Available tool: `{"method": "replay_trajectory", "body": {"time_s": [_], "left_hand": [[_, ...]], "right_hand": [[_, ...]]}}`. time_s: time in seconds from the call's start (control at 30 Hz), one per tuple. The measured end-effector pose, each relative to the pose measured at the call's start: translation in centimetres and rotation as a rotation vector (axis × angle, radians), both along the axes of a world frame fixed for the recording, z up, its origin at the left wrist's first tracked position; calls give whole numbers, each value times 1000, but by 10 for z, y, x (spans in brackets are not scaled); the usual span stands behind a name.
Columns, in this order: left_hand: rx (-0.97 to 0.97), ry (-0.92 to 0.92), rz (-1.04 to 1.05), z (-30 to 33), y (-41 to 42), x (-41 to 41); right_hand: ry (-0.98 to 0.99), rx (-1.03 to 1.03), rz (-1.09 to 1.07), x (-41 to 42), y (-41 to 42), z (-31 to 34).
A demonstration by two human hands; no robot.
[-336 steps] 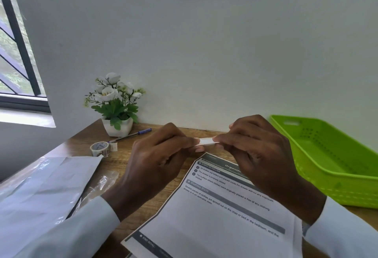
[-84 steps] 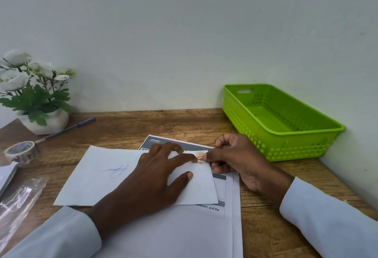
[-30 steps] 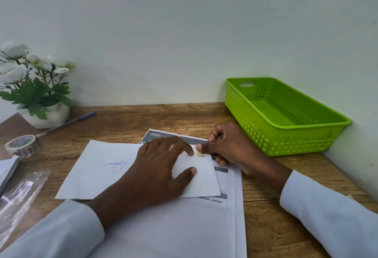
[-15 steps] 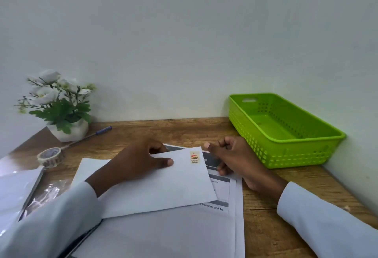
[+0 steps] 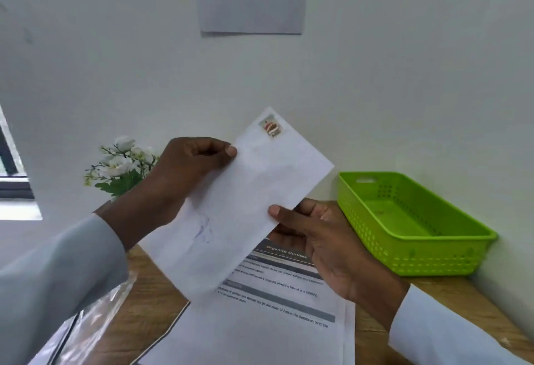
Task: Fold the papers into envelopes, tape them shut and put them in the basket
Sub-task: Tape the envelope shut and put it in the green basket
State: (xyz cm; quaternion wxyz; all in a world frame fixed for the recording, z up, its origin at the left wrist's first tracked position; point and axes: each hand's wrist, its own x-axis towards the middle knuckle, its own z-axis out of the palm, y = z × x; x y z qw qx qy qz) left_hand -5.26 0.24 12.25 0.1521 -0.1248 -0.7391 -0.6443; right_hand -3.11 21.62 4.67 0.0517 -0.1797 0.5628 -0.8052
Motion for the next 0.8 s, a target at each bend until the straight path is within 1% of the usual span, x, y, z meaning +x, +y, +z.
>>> {"method": "replay_trajectory", "body": {"time_s": [0.07,0.17,0.23,0.3,0.47,0.53,0.6,0.67,0.7,0.73,0.8], "left_hand": [[30,-19,-24,2,2,-1],[-18,-39,-60,5,8,-10],[-57,-27,-69,10,18,-17],[-55,16,-81,20,33,-25],[79,138,-146,56,94,-58],[82,157,-177,61,127,-75],[96,139,-198,56,161,-92],[104,89,-189,42,190,-108],[82,56,-174,32,200,-117],[44,17,-160,19,210,-125],[-39,-82,-122,-8,223,-134]], "right_hand": [[25,-19,-121,-3,3,12],[40,-34,-307,-11,20,34],[56,-38,-381,-17,36,49],[94,-15,-449,-24,53,65],[242,91,-687,-48,107,112],[296,150,-812,-60,134,123],[300,202,-928,-72,158,124],[293,307,-1059,-85,180,113],[280,398,-1128,-90,187,105],[264,526,-1191,-95,195,95],[260,883,-1242,-101,207,76]]}}
